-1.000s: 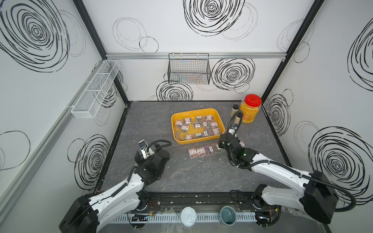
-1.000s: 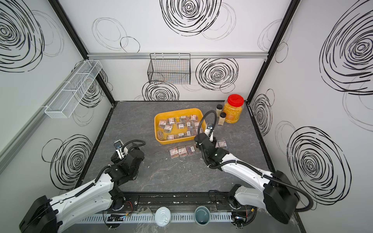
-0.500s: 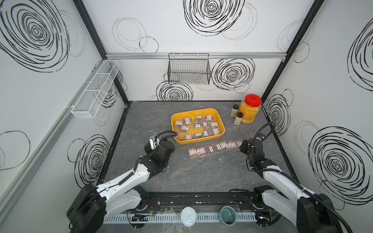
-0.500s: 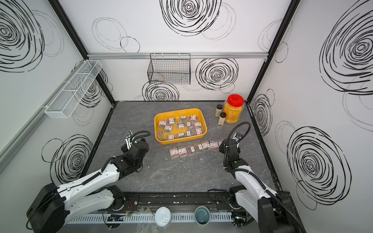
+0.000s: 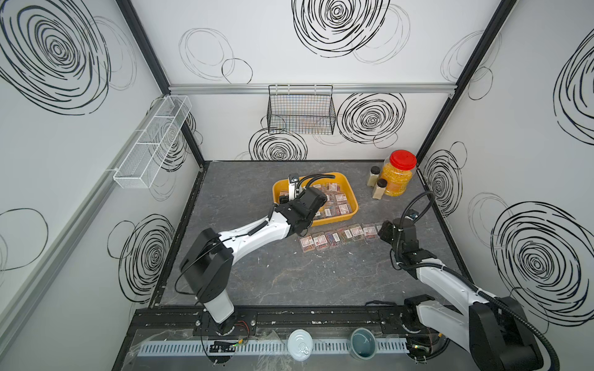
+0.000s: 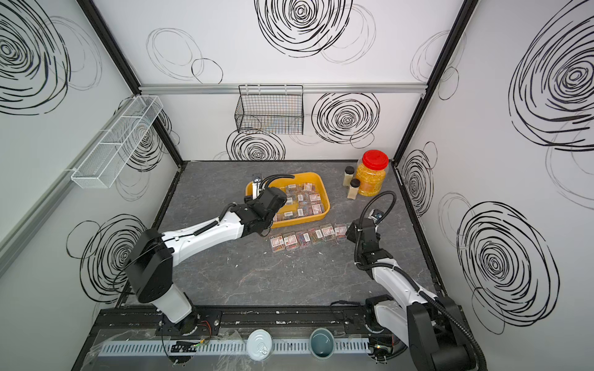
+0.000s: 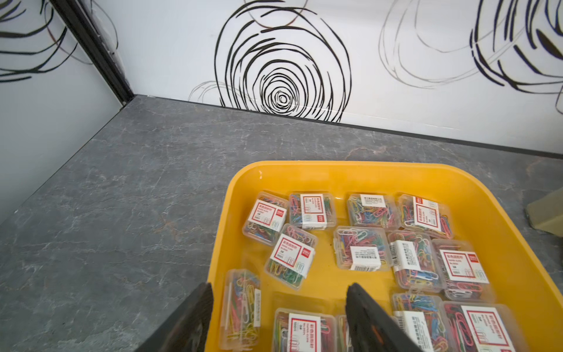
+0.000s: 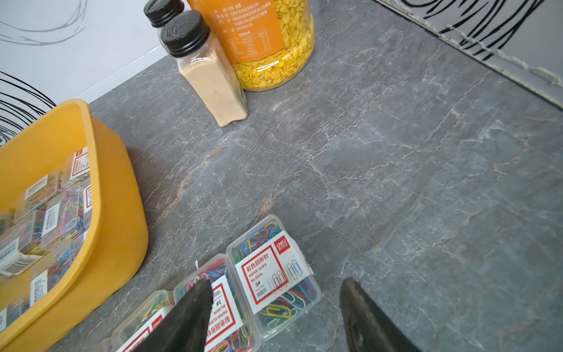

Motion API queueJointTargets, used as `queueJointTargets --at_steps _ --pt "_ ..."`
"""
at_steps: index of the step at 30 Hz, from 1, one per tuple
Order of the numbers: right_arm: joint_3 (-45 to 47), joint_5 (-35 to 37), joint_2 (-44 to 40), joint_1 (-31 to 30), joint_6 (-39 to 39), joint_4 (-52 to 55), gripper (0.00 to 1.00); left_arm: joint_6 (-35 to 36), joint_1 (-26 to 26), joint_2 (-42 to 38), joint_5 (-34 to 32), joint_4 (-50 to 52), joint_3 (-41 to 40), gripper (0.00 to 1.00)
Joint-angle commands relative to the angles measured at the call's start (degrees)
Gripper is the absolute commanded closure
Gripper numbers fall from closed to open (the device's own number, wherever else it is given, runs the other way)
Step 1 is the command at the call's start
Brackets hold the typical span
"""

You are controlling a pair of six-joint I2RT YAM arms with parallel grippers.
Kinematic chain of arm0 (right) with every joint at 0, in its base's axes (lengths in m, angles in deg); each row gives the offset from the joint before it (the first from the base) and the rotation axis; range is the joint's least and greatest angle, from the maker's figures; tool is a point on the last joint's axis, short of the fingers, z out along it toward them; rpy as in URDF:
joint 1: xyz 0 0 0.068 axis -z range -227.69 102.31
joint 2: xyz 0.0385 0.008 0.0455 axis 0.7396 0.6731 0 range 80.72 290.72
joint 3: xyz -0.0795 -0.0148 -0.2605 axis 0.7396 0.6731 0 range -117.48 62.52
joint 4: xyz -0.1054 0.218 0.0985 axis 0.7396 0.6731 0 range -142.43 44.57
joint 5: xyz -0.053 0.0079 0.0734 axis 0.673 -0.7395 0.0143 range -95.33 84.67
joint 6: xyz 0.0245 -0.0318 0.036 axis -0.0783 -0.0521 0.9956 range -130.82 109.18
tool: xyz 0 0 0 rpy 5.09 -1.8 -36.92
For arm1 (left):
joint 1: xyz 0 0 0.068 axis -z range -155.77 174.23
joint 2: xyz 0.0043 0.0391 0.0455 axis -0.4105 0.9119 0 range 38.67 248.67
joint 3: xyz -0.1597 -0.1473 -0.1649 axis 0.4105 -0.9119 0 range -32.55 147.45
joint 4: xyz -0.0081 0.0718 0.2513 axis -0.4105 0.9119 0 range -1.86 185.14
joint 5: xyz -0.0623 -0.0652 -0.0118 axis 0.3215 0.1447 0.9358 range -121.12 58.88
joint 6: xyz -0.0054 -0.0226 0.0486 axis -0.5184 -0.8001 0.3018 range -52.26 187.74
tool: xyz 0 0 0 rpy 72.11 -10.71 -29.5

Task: Take the paper clips out of the storage box
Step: Pick up the boxed paper clips from the storage box.

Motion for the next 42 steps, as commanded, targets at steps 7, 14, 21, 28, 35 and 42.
queueJointTargets --at_steps 7,14,21,28,35,42 --pt "-2.8 5.3 2.9 -4.1 -0.2 0.1 0.30 -0.7 -1.6 8.1 4.8 4.1 5.6 0.28" --pt "-4.7 10.0 5.5 -7.9 -0.6 1.2 0.29 1.4 -7.3 11.4 17.2 -0.8 3.9 0.30" --pt "-5.3 9.9 6.3 -8.4 -1.3 1.0 0.29 3.8 -10.4 14.2 21.9 -1.4 5.0 0.28" --pt "-4.8 10.1 5.8 -8.3 -1.1 0.9 0.27 5.8 -12.0 17.0 25.3 -0.8 6.5 0.27" --pt "-5.3 9.9 6.6 -8.3 -1.3 0.8 0.27 6.1 -13.3 19.3 27.1 -0.5 7.0 0.23" --pt "-5.4 9.8 6.8 -8.4 -1.3 1.1 0.27 8.7 -13.9 22.4 30.6 0.7 10.5 0.21"
